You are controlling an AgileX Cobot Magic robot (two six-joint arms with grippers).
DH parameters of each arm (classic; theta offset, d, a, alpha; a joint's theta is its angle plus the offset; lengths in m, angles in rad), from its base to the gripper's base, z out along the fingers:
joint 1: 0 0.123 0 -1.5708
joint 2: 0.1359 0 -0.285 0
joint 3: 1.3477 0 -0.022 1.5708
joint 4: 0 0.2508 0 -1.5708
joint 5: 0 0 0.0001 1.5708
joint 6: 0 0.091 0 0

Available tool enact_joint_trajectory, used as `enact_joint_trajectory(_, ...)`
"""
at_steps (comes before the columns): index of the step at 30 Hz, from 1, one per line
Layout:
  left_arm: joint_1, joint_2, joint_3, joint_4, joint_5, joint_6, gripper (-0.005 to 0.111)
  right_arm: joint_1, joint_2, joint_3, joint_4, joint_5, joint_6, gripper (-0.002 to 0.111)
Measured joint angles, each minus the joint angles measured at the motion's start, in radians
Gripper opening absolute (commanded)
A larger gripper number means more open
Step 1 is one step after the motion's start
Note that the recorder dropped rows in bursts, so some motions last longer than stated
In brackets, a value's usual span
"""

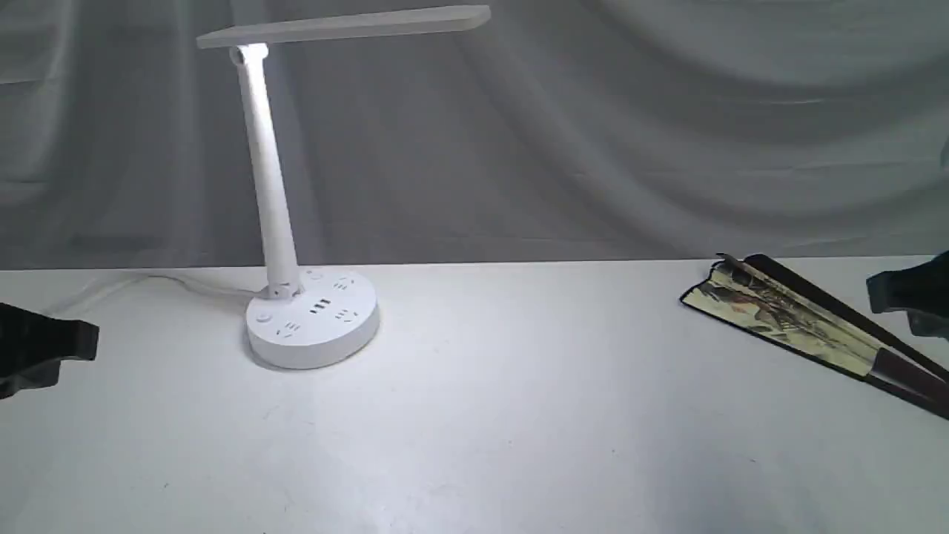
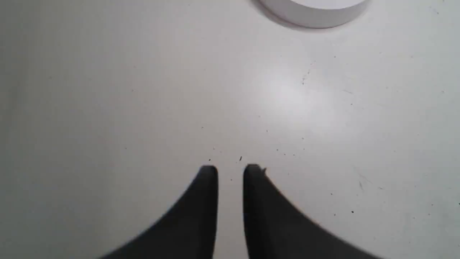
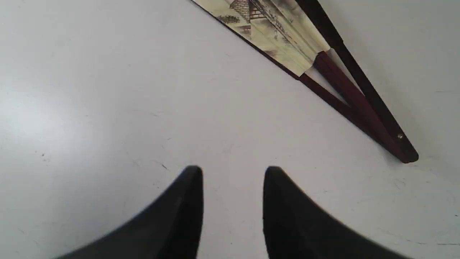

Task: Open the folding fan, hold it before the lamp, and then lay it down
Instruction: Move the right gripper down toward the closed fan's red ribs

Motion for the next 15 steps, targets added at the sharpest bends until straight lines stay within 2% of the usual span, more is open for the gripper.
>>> enact_joint_trajectory(4, 0.000, 0.035, -0.017, -0.008, 0.000, 0.000, 0.026, 0.000, 0.041, -0.002, -0.017, -0.012, 0.000, 0.041)
enact_joint_trajectory(10, 0.000, 0.078, -0.056, -0.031, 0.020, 0.010, 0.027, 0.000, 0.089, -0.002, -0.063, -0.088, 0.000, 0.048)
enact_joint_trajectory(15, 0.000, 0.103, -0.075, -0.133, 0.042, 0.144, 0.027, -0.023, 0.128, -0.033, -0.073, -0.117, 0.015, 0.048)
